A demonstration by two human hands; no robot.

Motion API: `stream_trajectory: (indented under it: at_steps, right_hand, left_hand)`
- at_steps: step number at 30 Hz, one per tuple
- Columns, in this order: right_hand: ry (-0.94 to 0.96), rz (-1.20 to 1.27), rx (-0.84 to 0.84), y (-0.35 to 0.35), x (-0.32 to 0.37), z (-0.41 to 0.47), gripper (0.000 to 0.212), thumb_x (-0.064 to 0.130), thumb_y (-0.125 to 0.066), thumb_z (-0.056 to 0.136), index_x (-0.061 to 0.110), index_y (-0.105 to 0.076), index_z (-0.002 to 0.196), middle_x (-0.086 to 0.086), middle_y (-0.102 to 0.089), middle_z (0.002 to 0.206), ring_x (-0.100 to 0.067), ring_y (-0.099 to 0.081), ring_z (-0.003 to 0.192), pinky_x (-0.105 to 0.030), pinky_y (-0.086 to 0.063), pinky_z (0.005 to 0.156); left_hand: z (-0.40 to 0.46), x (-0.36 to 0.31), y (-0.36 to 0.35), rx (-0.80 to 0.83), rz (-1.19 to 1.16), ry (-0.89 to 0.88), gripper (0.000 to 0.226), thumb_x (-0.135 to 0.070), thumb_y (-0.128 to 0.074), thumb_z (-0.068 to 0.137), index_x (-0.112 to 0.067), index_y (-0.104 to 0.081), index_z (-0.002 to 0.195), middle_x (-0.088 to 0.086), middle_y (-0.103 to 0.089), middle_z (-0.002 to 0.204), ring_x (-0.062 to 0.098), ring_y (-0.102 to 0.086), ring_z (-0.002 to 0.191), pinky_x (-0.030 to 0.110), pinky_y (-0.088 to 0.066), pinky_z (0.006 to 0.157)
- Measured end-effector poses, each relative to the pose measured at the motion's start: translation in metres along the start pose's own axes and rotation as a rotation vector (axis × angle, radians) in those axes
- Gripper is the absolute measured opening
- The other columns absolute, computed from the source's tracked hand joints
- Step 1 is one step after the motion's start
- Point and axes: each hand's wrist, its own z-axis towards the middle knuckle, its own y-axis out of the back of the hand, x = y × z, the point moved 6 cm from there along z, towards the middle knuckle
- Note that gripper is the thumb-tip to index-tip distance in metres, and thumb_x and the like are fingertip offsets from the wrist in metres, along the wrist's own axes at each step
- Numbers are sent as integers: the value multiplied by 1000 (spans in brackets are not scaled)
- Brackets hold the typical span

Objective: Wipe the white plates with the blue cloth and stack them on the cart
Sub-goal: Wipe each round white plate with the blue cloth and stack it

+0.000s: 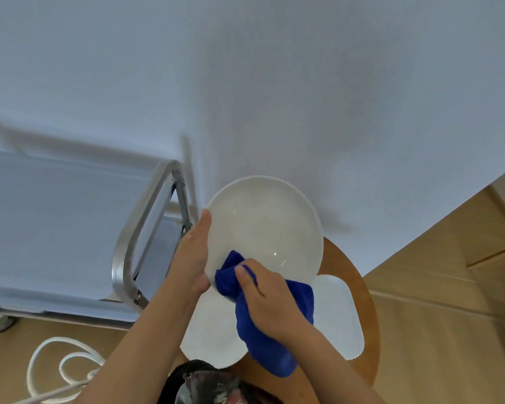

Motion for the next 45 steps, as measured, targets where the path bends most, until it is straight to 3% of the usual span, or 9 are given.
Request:
stream_trajectory:
  at_steps: [3, 9, 12, 16, 20, 24, 33, 39, 45]
  right_hand:
    - [-74, -100, -23, 2, -22, -3, 24, 37, -35, 99, 29, -43, 78, 11, -49, 63, -5, -48, 58, -21, -36, 62]
    - [-311, 66, -134, 10, -70, -1, 36, 15, -38, 100, 25, -54, 70, 21, -64, 63, 2, -60, 65, -12, -44, 62]
    - [-386, 127, -258, 16, -81, -6, 40, 2, -37, 100, 16, -54, 67, 13, -63, 52, 5, -61, 53, -6, -43, 51]
    - [-363, 148, -315, 21, -84, -5, 40, 5, -41, 99, 19, -48, 63, 24, -58, 50, 10, -56, 51, -2, -38, 49]
    - [-365, 15, -312, 31, -93, -8, 47, 9, -49, 96, 22, -39, 51, 12, -45, 41, -4, -45, 44, -21, -37, 55]
    - [-331, 173, -416, 60, -87, -6, 51, 1, -47, 93, 18, -28, 48, 14, -31, 36, -1, -33, 34, -8, -31, 39]
    - [-413, 37, -235, 65, -104, -1, 48, 2, -49, 92, 10, -29, 49, 7, -28, 42, -7, -29, 41, -17, -30, 43]
    - [-429, 102, -256, 74, -97, 8, 47, 0, -50, 91, 10, -30, 49, 8, -29, 41, -5, -30, 39, -11, -29, 40]
    - [-382, 206, -231, 78, -73, 17, 38, 15, -49, 83, -3, -38, 51, 7, -39, 41, -6, -37, 41, -12, -34, 42]
  left_hand:
    - [14, 12, 15, -16, 7, 45, 59, -63, -47, 87, -22, -57, 128, 10, -64, 123, 34, -59, 113, 54, -46, 98]
    - [23, 57, 72, -301, 127, 90, 36, -61, -52, 87, -29, -61, 100, 3, -67, 98, 27, -63, 93, 40, -54, 68]
    - [27, 81, 102, -376, 142, 140, 31, -63, -51, 86, -33, -57, 92, 4, -65, 97, 27, -61, 92, 39, -53, 69]
    - [35, 105, 137, -456, 185, 244, 43, -63, -47, 88, -26, -57, 108, 7, -66, 101, 29, -62, 95, 38, -54, 69]
    - [37, 131, 153, -436, 209, 301, 51, -61, -45, 90, -21, -58, 119, 10, -66, 111, 33, -62, 101, 53, -52, 87]
    - [40, 143, 161, -452, 216, 320, 51, -56, -42, 94, -18, -56, 125, 11, -63, 115, 33, -61, 102, 51, -53, 84]
    - [51, 158, 173, -450, 351, 394, 52, -59, -34, 95, -25, -51, 130, 7, -59, 119, 33, -56, 109, 57, -47, 94]
    - [55, 146, 186, -447, 915, 126, 37, -33, -32, 102, -8, -59, 92, 15, -60, 90, 32, -60, 91, 37, -49, 75]
    - [63, 140, 190, -388, 1232, 81, 32, -16, -40, 100, 0, -67, 94, 19, -63, 88, 29, -58, 77, 36, -53, 74]
